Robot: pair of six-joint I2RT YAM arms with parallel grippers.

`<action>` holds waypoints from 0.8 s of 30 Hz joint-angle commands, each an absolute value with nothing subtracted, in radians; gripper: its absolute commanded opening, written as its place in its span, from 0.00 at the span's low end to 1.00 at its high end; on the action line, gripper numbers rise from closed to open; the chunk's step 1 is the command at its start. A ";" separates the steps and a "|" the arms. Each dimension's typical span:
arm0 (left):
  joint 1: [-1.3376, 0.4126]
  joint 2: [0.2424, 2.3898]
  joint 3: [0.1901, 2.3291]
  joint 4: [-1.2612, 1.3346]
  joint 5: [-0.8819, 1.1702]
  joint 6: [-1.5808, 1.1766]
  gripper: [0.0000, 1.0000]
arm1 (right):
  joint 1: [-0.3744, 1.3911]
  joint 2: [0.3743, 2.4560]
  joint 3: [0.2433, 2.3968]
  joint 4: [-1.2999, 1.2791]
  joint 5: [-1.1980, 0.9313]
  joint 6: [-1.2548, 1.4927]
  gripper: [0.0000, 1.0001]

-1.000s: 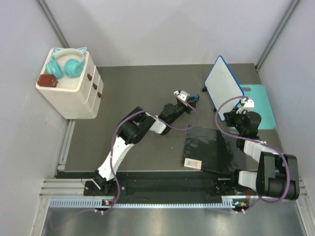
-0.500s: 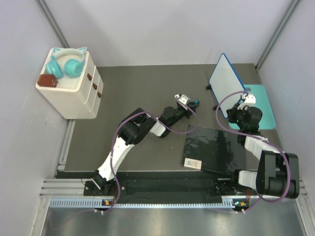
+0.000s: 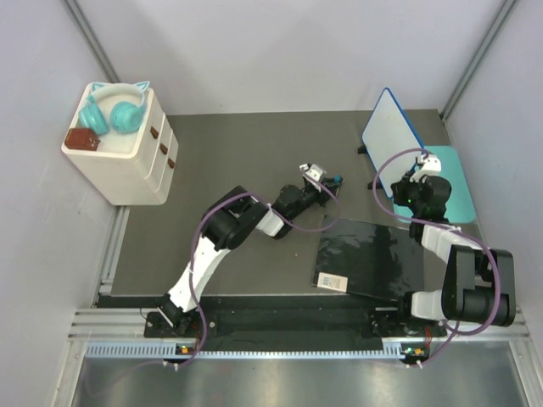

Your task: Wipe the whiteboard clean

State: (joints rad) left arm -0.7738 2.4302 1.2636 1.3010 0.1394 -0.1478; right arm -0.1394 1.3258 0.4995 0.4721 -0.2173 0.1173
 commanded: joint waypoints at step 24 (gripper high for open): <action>-0.778 2.316 1.238 1.572 0.166 -0.163 0.00 | -0.123 1.453 0.583 0.298 -0.367 0.138 0.00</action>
State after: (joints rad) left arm -0.7742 2.4020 1.2396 1.3006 0.1429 -0.1566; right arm -0.1329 1.3830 0.5247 0.4969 -0.2848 0.1417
